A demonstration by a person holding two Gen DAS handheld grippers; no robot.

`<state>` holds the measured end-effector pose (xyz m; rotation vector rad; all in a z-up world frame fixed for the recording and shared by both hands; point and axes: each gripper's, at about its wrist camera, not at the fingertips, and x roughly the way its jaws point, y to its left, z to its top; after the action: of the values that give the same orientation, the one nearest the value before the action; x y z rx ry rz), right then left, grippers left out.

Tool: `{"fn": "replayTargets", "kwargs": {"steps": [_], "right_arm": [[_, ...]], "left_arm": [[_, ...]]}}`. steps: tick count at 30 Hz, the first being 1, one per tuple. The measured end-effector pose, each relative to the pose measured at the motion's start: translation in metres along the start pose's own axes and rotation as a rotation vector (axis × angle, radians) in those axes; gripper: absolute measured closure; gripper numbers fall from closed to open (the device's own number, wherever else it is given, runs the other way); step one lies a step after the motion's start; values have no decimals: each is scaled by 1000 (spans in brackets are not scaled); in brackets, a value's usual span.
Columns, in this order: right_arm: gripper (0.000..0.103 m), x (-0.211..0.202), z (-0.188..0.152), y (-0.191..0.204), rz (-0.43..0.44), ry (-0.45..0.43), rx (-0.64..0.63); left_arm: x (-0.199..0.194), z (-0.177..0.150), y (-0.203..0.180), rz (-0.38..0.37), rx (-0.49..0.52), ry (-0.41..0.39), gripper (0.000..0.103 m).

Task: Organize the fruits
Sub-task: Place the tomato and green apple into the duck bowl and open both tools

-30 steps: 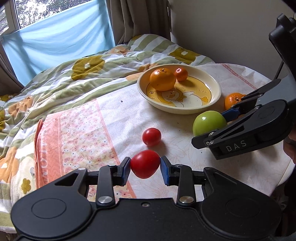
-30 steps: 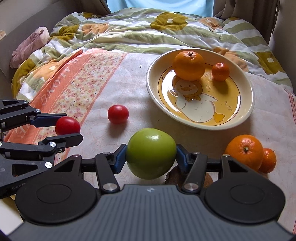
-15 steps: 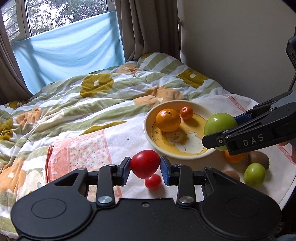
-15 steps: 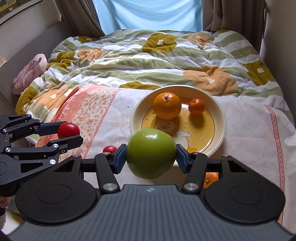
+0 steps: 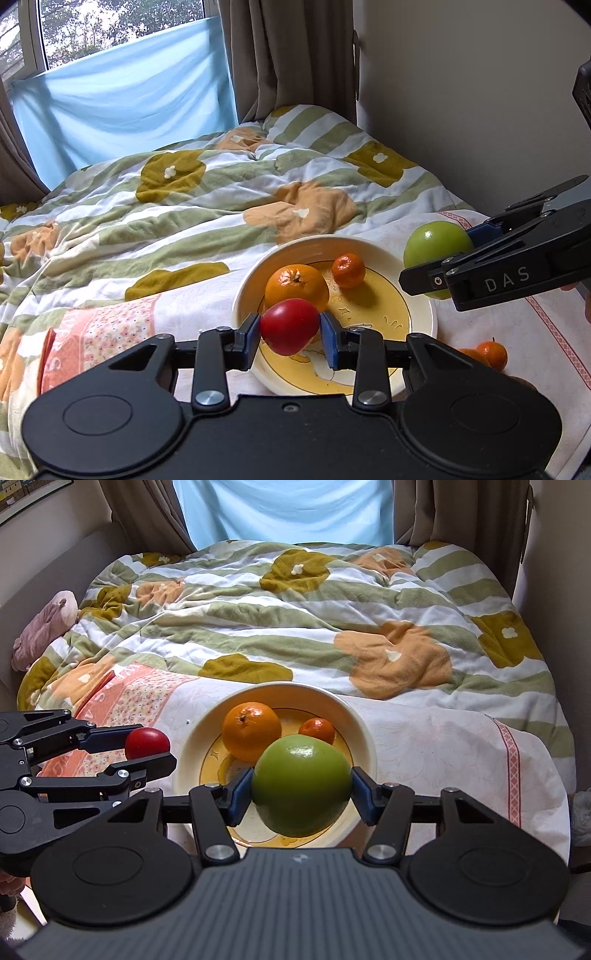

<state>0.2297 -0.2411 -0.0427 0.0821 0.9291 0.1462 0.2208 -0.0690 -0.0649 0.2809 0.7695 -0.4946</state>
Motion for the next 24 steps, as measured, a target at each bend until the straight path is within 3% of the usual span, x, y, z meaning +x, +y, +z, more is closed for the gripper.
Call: {"fn": "replayTargets", "kwargs": {"steps": [10, 21, 22, 23, 24], "right_arm": [[32, 38, -1, -29, 48, 75, -42], [32, 54, 0, -31, 82, 101, -52], [32, 54, 0, -32, 84, 102, -52], [32, 54, 1, -33, 86, 104, -52], [32, 54, 1, -34, 87, 105, -53]], "left_arm": [[52, -5, -11, 71, -54, 87, 65], [76, -8, -12, 112, 4, 149, 64], [76, -8, -12, 112, 0, 147, 61], [75, -7, -12, 110, -6, 145, 45], [72, -6, -12, 107, -10, 137, 23]]}}
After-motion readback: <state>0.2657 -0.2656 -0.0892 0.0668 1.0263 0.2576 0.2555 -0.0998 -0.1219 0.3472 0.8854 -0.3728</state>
